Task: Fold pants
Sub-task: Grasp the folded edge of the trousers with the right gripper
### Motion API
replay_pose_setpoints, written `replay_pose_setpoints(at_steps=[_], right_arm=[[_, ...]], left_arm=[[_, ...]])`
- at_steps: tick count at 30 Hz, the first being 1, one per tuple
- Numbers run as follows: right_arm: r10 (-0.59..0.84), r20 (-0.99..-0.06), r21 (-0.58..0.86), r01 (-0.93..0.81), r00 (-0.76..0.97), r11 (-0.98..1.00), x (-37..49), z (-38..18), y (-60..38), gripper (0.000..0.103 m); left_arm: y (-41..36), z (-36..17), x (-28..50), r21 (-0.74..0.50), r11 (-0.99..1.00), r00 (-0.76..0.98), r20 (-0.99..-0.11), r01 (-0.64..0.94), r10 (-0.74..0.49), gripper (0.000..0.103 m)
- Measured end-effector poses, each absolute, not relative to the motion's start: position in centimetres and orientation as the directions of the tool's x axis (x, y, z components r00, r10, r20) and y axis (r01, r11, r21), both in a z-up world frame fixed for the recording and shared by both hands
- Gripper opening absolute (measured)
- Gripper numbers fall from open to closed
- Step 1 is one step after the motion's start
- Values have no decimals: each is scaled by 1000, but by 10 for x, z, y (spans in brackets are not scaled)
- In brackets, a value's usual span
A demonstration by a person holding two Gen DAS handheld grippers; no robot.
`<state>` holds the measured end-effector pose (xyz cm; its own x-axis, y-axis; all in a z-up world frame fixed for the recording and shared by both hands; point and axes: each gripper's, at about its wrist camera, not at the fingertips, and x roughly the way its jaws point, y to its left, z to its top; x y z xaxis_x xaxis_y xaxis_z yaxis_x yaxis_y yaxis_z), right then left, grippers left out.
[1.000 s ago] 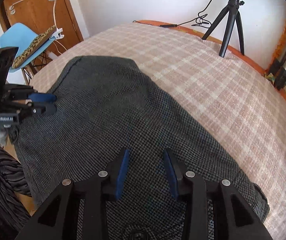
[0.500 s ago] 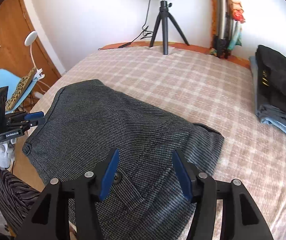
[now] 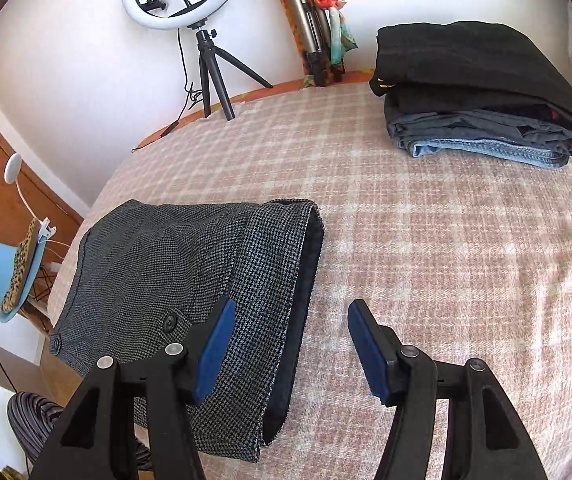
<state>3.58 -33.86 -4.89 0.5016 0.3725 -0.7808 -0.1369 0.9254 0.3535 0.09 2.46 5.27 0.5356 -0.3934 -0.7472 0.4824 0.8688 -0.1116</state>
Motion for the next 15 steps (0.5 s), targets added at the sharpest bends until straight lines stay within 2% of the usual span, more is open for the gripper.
replay_pose_setpoints(at_steps=[2,3,8,12,15], right_arm=[[379,-778,355,-147,500,923,40,-46,-339,61],[378,-778,354,-147,502,924,43,-44,-340,61],[397,-769,381,-139,502,914,63,-37,-348,61],[394,-765,388,-123,510,913,83,-40,-353,61],[410,-762,413,-112,501,904,94,-49,-357,61]], left_arm=[[4,60,-4,-90,851,521,-756,517,-396,72],[-8,61,-6,-82,840,513,-759,536,-401,73],[-74,48,-15,-83,764,439,-777,640,-452,73],[-130,12,-20,-84,705,375,-799,704,-470,73],[-164,-17,-20,-139,669,305,-810,730,-501,73]])
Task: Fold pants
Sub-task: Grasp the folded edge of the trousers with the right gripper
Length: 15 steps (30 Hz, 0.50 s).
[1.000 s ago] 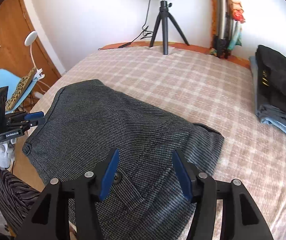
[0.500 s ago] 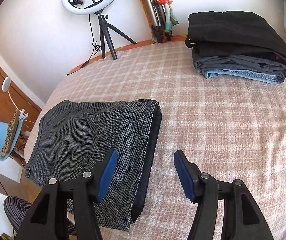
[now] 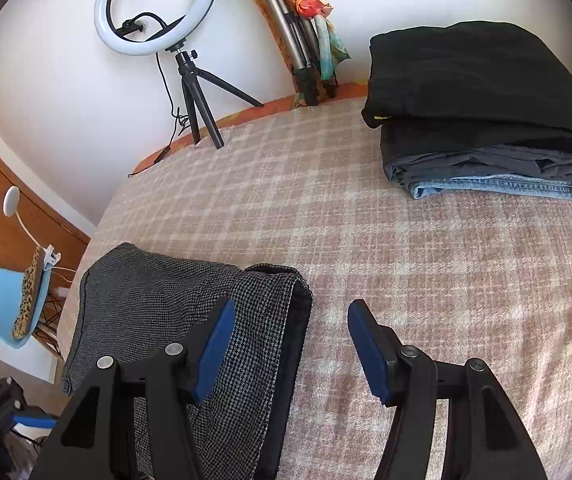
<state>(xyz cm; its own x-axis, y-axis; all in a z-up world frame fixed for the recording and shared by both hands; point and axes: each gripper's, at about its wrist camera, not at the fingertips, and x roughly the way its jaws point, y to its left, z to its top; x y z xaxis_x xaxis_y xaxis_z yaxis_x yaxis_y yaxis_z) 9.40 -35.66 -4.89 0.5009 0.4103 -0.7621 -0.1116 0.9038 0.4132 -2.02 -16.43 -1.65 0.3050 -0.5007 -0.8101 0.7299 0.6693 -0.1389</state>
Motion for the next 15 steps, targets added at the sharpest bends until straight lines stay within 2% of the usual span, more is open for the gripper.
replay_pose_setpoints(at_steps=[7,15], right_arm=[[478,-754,490,-98,451,866,109,-67,-360,63],[499,-737,522,-84,457,849,108,-66,-369,63]], left_arm=[[-221,-73,-28,-45,611,284,-856,790,-431,73],[-227,-108,-19,39,625,325,-879,779,-349,73]])
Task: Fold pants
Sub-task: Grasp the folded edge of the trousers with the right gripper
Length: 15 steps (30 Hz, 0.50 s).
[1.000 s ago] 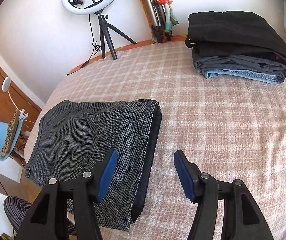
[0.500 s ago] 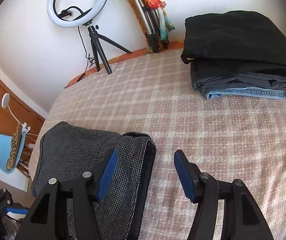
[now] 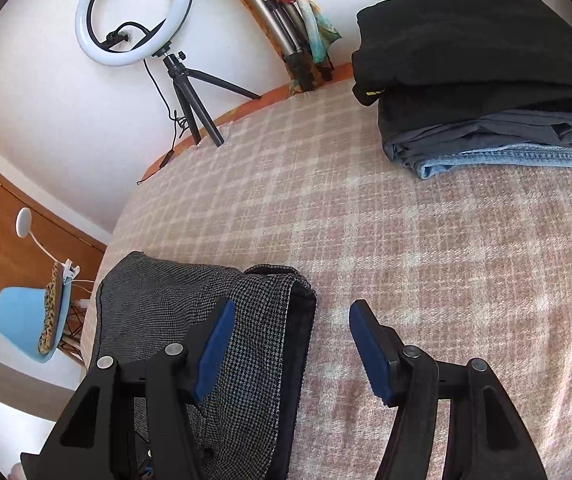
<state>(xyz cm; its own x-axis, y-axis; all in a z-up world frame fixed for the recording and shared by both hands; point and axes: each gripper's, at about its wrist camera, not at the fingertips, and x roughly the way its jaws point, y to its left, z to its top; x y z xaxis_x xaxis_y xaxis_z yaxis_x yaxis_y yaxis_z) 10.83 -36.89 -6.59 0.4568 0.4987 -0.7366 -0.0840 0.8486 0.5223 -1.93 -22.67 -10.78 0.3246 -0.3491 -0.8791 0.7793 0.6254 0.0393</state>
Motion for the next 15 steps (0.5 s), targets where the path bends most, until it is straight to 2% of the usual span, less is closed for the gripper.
replay_pose_setpoints(at_steps=[3,6,8,13,15], right_arm=[[502,-733,528,-81,459,845,106,-66,-371,63],[503,-736,530,-77,452,844,104,-69,-371,63],[504,-742,532,-70,442,844,104,-74,-371,63],[501,-757,532,-50,419,846,106,-84,-369,63],[514,-751,548,-43,415,835,106,-87,-368,67]], left_arm=[[-230,-115,-21,81,610,351,-873,788,-338,72],[-226,-118,-19,96,616,379,-857,782,-348,61],[-221,-117,-17,96,634,402,-842,768,-360,45],[-203,-110,-3,-68,690,357,-817,721,-453,27],[-196,-107,3,-159,711,330,-802,685,-497,23]])
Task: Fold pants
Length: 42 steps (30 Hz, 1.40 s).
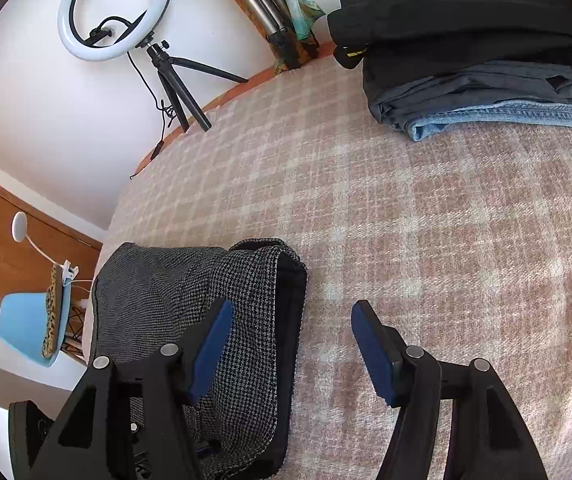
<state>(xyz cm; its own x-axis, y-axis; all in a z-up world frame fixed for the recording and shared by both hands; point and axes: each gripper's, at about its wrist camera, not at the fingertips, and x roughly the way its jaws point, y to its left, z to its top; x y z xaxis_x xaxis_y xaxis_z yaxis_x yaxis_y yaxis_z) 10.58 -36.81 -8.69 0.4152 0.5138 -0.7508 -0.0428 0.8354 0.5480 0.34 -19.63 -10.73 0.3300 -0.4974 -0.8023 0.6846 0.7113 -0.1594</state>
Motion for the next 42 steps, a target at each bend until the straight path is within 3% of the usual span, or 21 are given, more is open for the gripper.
replay_pose_setpoints(at_steps=[5,16,18,20,23,26,28,29,31,37,42], right_arm=[[557,-742,590,-30,372,807,107,-96,-362,73],[730,-624,761,5,281,649,98,-112,-342,80],[743,-612,770,-9,272,638,98,-113,-333,75],[751,-602,776,-23,272,631,97,-113,-325,44],[719,-621,747,-42,311,664,95,-107,-321,24],[702,-627,731,-57,339,680,93,-101,-319,15],[690,-631,720,-65,354,691,91,-97,-321,13],[681,-636,710,-71,362,701,90,-95,-321,12],[672,-640,700,-79,373,710,88,-91,-320,11],[671,-628,695,-104,395,712,89,-81,-314,11],[667,-627,686,-120,402,717,88,-77,-314,11]], left_arm=[[-177,-93,8,-304,724,313,-750,619,-583,19],[-150,-65,6,-381,720,360,-673,580,-646,17],[-154,-65,2,-359,723,365,-680,591,-636,17],[-157,-68,3,-346,725,365,-687,596,-628,17],[-156,-72,4,-346,724,349,-700,597,-622,17],[-148,-67,-1,-367,714,333,-696,597,-636,22],[-134,-59,-4,-390,707,330,-683,590,-651,29],[-126,-53,-6,-377,717,351,-680,586,-644,38],[-108,-42,-6,-328,758,423,-675,564,-605,45],[-61,-43,50,-172,930,618,-706,325,-346,45],[-50,-78,99,-93,978,640,-744,186,-192,45]])
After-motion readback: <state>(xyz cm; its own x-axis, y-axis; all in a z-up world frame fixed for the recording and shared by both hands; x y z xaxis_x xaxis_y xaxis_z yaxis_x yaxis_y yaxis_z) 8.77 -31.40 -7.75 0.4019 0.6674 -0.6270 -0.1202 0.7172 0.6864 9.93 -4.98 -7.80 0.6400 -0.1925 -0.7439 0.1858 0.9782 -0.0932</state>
